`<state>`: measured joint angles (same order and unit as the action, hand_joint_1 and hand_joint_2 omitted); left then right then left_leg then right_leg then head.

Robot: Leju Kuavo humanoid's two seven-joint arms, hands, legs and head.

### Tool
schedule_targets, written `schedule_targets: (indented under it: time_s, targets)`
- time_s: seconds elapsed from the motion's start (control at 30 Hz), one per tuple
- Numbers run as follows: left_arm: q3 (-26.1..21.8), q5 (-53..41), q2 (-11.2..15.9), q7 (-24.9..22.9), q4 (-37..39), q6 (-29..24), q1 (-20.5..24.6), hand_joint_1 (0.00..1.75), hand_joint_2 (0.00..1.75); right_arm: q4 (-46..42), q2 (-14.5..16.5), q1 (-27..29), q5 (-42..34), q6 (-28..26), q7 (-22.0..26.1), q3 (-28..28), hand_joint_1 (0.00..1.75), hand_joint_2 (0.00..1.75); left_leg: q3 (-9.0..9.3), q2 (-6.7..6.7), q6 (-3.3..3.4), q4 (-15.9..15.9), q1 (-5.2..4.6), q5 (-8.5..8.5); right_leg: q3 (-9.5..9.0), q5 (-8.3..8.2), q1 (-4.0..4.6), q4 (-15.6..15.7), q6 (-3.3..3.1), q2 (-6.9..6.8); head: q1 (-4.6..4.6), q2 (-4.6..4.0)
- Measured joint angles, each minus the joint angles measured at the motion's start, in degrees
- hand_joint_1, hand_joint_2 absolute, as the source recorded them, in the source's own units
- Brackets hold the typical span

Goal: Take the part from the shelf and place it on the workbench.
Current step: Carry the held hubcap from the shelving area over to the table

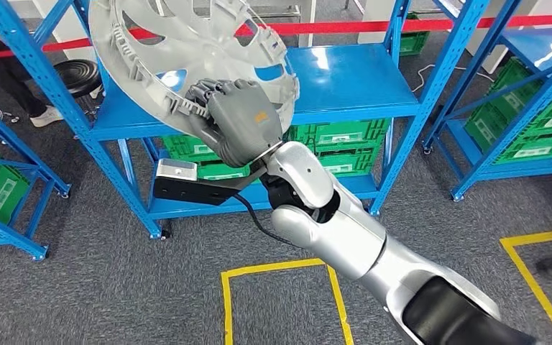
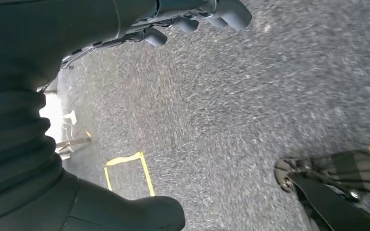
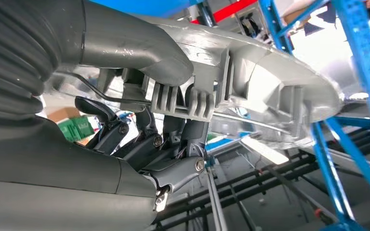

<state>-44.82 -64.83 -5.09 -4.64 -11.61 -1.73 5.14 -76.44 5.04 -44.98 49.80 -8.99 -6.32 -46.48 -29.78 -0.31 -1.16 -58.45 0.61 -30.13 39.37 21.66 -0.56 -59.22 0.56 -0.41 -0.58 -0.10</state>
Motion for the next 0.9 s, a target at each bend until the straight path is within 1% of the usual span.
schedule_targets:
  time_s: [0.03,0.07,0.1,0.13,0.17,0.2,0.23,0.27,0.3,0.33,0.37,0.4,0.43,0.47,0.5,0.53,0.57,0.6,0.63,0.67,0.7,0.73,0.77,0.8,0.83,0.87,0.9]
  targets:
    - [-0.01,0.00,-0.01,-0.01,0.00,0.00,-0.03,0.00,1.75,0.01,-0.03,-0.01,0.01,0.01,0.01,0.01,1.75,1.75,-0.47,0.14,0.64,0.04,0.03,0.65,0.45,1.14,-0.05,-0.71,0.34,0.06,-0.02,0.00]
    - [-0.01,0.00,0.01,-0.02,-0.01,0.00,-0.06,0.00,1.75,0.02,-0.07,-0.04,0.01,0.01,0.03,0.01,1.75,1.75,-1.09,0.28,1.15,0.11,0.10,1.39,1.16,3.41,-0.07,-2.54,0.61,0.13,-0.03,0.00]
    - [-0.01,0.00,0.03,-0.03,-0.02,0.00,-0.05,0.00,1.75,0.03,-0.08,-0.06,0.01,0.01,0.04,0.01,1.75,1.75,-1.87,0.39,1.51,0.09,0.08,2.14,2.06,6.53,-0.12,-5.57,0.81,0.19,-0.03,0.00]
    - [-0.01,0.00,0.06,-0.03,-0.03,0.00,-0.05,0.00,1.75,0.03,-0.08,-0.04,0.01,0.01,0.04,0.01,1.75,1.75,-2.87,0.42,1.76,0.03,0.01,2.91,3.00,9.54,-0.09,-9.43,0.96,0.22,-0.04,-0.01]
    - [-0.01,0.00,0.09,-0.03,-0.04,0.00,-0.05,0.00,1.75,0.03,-0.08,0.01,-0.01,0.01,0.03,0.01,1.75,1.75,-3.92,0.43,1.86,-0.07,-0.09,3.68,3.68,11.52,-0.06,-13.22,1.04,0.26,-0.04,-0.01]
    - [-0.01,0.00,0.10,-0.02,-0.04,0.00,-0.06,0.00,1.75,0.04,-0.09,0.07,-0.02,0.01,0.02,0.01,1.75,1.75,-5.00,0.42,1.93,-0.22,-0.19,4.41,3.79,12.10,-0.02,-16.00,1.02,0.28,-0.03,0.00]
    - [-0.01,0.00,0.10,-0.02,-0.03,0.00,-0.09,0.00,1.75,0.04,-0.10,0.11,-0.02,0.01,0.01,0.01,1.75,1.75,-6.11,0.41,1.94,-0.42,-0.29,5.11,3.03,11.35,0.06,-17.00,0.86,0.28,-0.03,0.00]
    - [-0.01,0.00,0.10,-0.01,-0.03,0.00,-0.12,0.00,1.75,0.04,-0.11,0.12,-0.03,0.01,-0.01,0.01,1.75,1.75,-7.17,0.40,1.89,-0.63,-0.39,5.77,1.28,9.88,0.19,-16.02,0.57,0.30,-0.03,0.00]
    - [-0.01,0.00,0.09,-0.01,-0.02,0.00,-0.13,0.00,1.75,0.04,-0.11,0.08,-0.03,0.02,-0.02,0.01,1.75,1.75,-8.09,0.38,1.82,-0.82,-0.46,6.41,-1.42,8.58,0.40,-13.26,0.14,0.32,-0.03,0.00]
    - [-0.01,0.00,0.03,-0.01,-0.02,0.00,-0.14,0.00,1.75,0.03,-0.08,0.00,-0.03,0.05,-0.02,0.01,1.75,1.75,-8.86,0.35,1.68,-0.99,-0.58,7.01,-4.80,8.43,0.68,-9.11,-0.40,0.31,-0.03,0.00]
    - [-0.01,0.00,-0.02,-0.01,-0.03,-0.01,-0.14,0.00,1.75,0.01,-0.04,-0.11,-0.06,0.10,0.01,0.01,1.75,1.75,-9.37,0.36,1.46,-1.09,-0.64,7.58,-7.81,9.04,0.91,-4.98,-0.81,0.31,0.01,0.01]
    - [-0.01,0.00,-0.07,-0.01,-0.03,-0.02,-0.13,0.00,1.75,0.01,-0.01,-0.27,-0.16,0.19,0.04,0.01,1.75,1.75,-9.63,0.39,1.18,-1.04,-0.64,8.19,-9.88,9.84,1.15,-1.79,-1.15,0.32,-0.05,0.01]
    - [-0.02,-0.02,-0.10,-0.02,-0.03,-0.03,-0.14,0.00,1.75,0.01,0.01,-0.47,-0.28,0.31,0.08,0.01,1.75,1.75,-9.78,0.44,0.83,-0.87,-0.59,8.83,-10.86,10.46,1.30,0.15,-1.38,0.32,-0.12,0.01]
    - [-0.02,-0.05,-0.08,-0.04,-0.03,-0.05,-0.15,0.00,1.75,0.02,0.01,-0.64,-0.43,0.40,0.13,0.01,1.75,1.75,-9.85,0.48,0.45,-0.57,-0.56,9.51,-10.70,10.15,1.33,0.81,-1.56,0.34,-0.21,0.00]
    - [-0.03,-0.09,-0.03,-0.08,-0.03,-0.07,-0.17,0.00,1.75,0.06,-0.02,-0.83,-0.56,0.48,0.16,0.01,1.75,1.75,-9.98,0.46,0.11,-0.37,-0.47,9.85,-10.21,9.46,1.24,0.99,-1.89,0.24,-0.34,-0.01]
    - [-0.03,-0.14,-0.01,-0.14,-0.01,-0.07,-0.20,0.00,1.75,0.09,-0.02,-1.00,-0.62,0.49,0.17,0.01,1.75,1.75,-10.35,0.40,-0.20,-0.67,-0.45,9.18,-9.67,8.74,1.06,1.17,-2.28,0.12,-0.33,-0.01]
    - [-0.03,-0.20,-0.01,-0.22,0.02,-0.07,-0.23,0.00,1.75,0.11,0.01,-1.10,-0.60,0.42,0.09,0.01,1.75,1.75,-10.93,0.34,-0.51,-1.88,-0.43,7.32,-9.00,7.90,0.85,1.39,-2.63,0.01,-0.23,-0.01]
    - [-0.03,-0.29,0.00,-0.32,0.04,-0.07,-0.24,0.00,1.75,0.14,0.03,-1.16,-0.47,0.33,-0.09,0.01,1.75,1.75,-11.66,0.30,-0.81,-4.32,-0.27,4.39,-8.26,7.05,0.67,1.48,-2.87,-0.10,-0.13,-0.01]
    - [-0.03,-0.40,0.01,-0.40,0.05,-0.04,-0.22,0.00,1.75,0.14,0.06,-1.13,-0.21,0.23,-0.38,0.01,1.75,1.75,-12.45,0.29,-1.14,-7.69,-0.17,1.21,-7.36,6.24,0.62,1.46,-2.97,-0.10,-0.02,-0.01]
    - [-0.03,-0.52,0.06,-0.47,0.05,-0.01,-0.17,0.00,1.75,0.14,0.07,-1.00,0.17,0.15,-0.76,0.01,1.75,1.75,-13.02,0.31,-1.46,-11.43,-0.01,-1.12,-6.41,5.43,0.58,1.42,-2.94,-0.12,0.04,-0.01]
    - [-0.03,-0.65,0.14,-0.52,0.04,0.03,-0.12,0.00,1.75,0.14,0.07,-0.80,0.61,0.14,-1.10,0.01,1.75,1.75,-13.16,0.31,-1.74,-14.57,0.13,-2.00,-5.41,4.64,0.55,1.36,-2.83,-0.16,0.03,0.00]
    - [-0.03,-0.74,0.24,-0.54,0.02,0.07,-0.07,0.00,1.75,0.14,0.07,-0.56,1.04,0.17,-1.37,0.01,1.75,1.75,-12.70,0.32,-1.97,-16.33,0.26,-1.41,-4.40,3.89,0.47,1.26,-2.68,-0.19,0.04,0.00]
    - [-0.03,-0.83,0.30,-0.56,0.01,0.10,-0.03,0.00,1.75,0.14,0.07,-0.34,1.41,0.25,-1.54,0.01,1.75,1.75,-11.39,0.32,-2.17,-16.33,0.39,0.14,-3.37,3.17,0.35,1.12,-2.48,-0.22,0.04,0.00]
    - [-0.03,-0.91,0.35,-0.59,0.00,0.14,0.01,0.00,1.75,0.14,0.08,-0.18,1.69,0.35,-1.62,0.01,1.75,1.75,-9.09,0.32,-2.35,-14.39,0.55,1.71,-2.38,2.51,0.20,0.90,-2.21,-0.22,0.04,0.00]
    - [-0.03,-0.96,0.37,-0.60,-0.01,0.21,0.10,0.00,1.75,0.13,0.15,-0.10,1.87,0.47,-1.66,0.01,1.75,1.75,-6.06,0.30,-2.58,-10.83,0.71,1.97,-1.48,1.93,0.11,0.59,-1.88,-0.20,0.06,-0.01]
    - [-0.03,-0.98,0.39,-0.57,-0.03,0.28,0.19,0.00,1.75,0.11,0.24,-0.09,1.98,0.58,-1.69,0.03,1.75,1.75,-2.84,0.20,-2.50,-6.51,0.68,1.22,-0.75,1.42,0.07,0.25,-1.52,-0.19,0.04,0.00]
    - [-0.03,-0.99,0.42,-0.51,-0.04,0.36,0.27,0.00,1.75,0.10,0.38,-0.07,2.07,0.69,-1.70,0.04,1.75,1.75,-0.62,0.12,-2.18,-3.07,0.60,0.10,-0.29,0.85,0.08,0.06,-1.14,-0.18,0.02,0.00]
